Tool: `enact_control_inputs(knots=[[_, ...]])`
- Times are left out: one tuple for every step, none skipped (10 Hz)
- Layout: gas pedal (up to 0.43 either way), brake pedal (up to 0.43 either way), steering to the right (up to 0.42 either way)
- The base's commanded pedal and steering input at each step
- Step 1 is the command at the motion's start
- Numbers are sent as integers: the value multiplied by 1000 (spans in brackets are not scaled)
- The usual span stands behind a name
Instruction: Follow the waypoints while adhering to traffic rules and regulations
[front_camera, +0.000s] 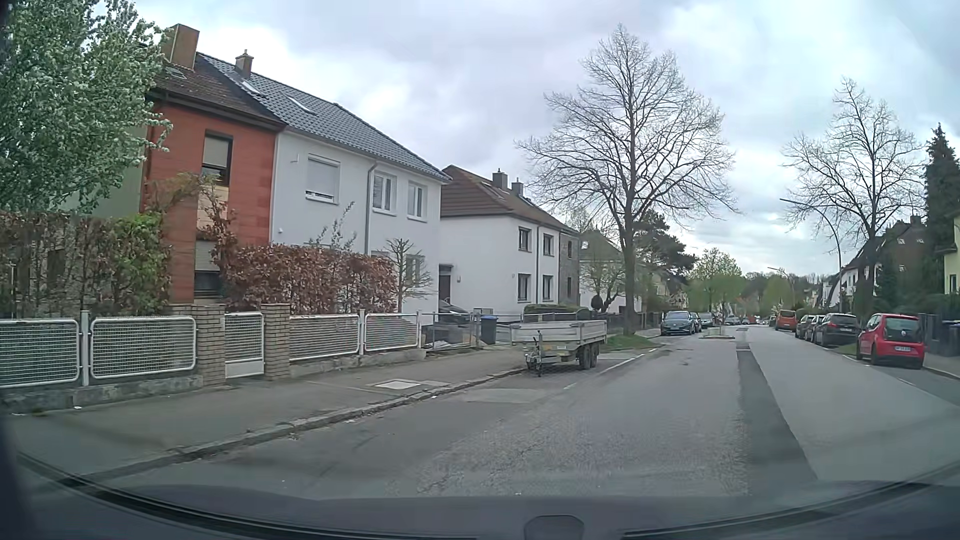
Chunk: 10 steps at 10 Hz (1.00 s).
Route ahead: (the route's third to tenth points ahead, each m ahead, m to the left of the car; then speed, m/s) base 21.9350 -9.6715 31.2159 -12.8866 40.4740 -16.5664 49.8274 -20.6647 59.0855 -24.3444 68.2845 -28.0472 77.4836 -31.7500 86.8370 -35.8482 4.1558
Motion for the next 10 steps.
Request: enact_control_inputs(knots=[[118, 0, 184], [118, 0, 221], [118, 0, 244], [130, 0, 257], [157, 0, 271], [157, 0, 274], [150, 0, 272], [150, 0, 258], [150, 0, 240], [150, 0, 225]])
